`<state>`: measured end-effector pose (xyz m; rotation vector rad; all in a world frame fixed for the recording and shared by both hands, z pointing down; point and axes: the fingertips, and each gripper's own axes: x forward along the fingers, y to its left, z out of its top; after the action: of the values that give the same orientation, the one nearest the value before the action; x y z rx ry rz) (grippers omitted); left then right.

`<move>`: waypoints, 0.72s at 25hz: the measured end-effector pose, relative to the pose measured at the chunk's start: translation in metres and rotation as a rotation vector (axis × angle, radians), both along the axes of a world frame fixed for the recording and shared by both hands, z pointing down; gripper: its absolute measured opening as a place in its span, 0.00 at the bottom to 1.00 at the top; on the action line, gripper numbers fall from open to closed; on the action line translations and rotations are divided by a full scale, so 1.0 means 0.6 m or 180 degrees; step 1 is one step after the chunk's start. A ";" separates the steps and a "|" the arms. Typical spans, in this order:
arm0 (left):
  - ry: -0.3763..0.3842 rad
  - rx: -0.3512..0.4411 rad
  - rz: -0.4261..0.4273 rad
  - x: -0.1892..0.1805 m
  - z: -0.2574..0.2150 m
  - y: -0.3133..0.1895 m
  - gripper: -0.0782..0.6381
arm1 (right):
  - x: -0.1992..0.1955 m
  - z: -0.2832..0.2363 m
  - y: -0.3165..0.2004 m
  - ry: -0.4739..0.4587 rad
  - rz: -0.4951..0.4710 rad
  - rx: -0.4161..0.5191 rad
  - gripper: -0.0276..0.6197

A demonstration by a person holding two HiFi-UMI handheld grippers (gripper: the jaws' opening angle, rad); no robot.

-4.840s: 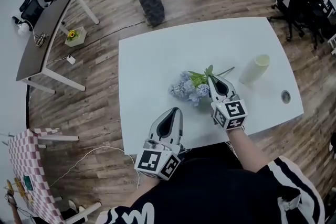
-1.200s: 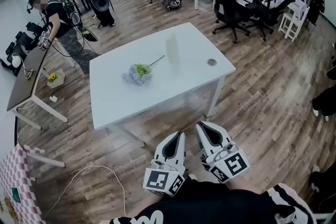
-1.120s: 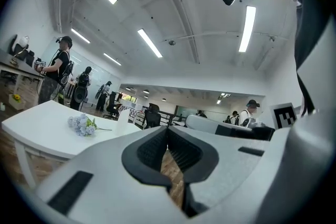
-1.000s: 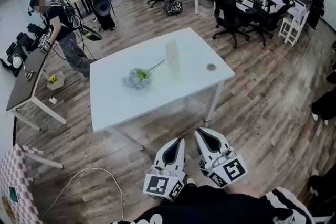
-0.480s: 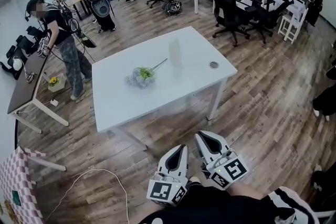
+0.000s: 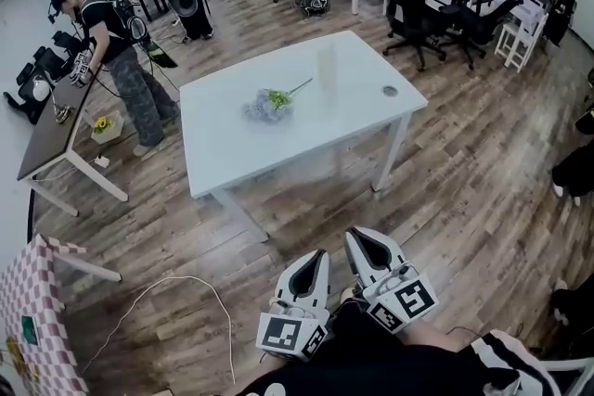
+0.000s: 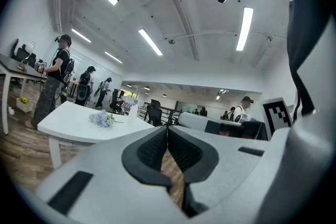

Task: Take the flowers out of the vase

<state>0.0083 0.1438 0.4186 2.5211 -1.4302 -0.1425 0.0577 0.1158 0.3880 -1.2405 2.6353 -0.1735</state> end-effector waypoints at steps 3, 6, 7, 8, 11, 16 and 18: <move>-0.0020 0.0038 0.0012 -0.020 0.000 0.047 0.12 | -0.020 0.000 0.050 -0.0004 0.0003 0.0020 0.07; -0.0028 0.0061 0.0045 -0.038 -0.002 0.093 0.12 | -0.039 0.001 0.102 -0.0005 0.0015 0.0033 0.07; -0.0019 0.0048 0.0050 -0.045 -0.004 0.107 0.12 | -0.046 0.001 0.118 -0.0001 0.0020 0.0040 0.07; -0.0003 0.0043 0.0051 -0.053 -0.005 0.119 0.12 | -0.053 0.000 0.132 0.0005 0.0025 0.0047 0.07; 0.0043 0.0080 0.0060 -0.070 -0.012 0.149 0.12 | -0.069 -0.005 0.172 0.0021 0.0033 0.0071 0.07; 0.0053 0.0142 0.0156 -0.076 -0.022 0.210 0.12 | -0.085 -0.009 0.238 0.0042 0.0061 0.0105 0.07; 0.0066 0.0161 0.0186 -0.080 -0.025 0.230 0.12 | -0.091 -0.009 0.261 0.0046 0.0076 0.0116 0.07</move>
<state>-0.0398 0.2816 0.4038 2.5912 -1.3603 -0.1961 0.0029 0.2721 0.3828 -1.2655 2.6226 -0.1125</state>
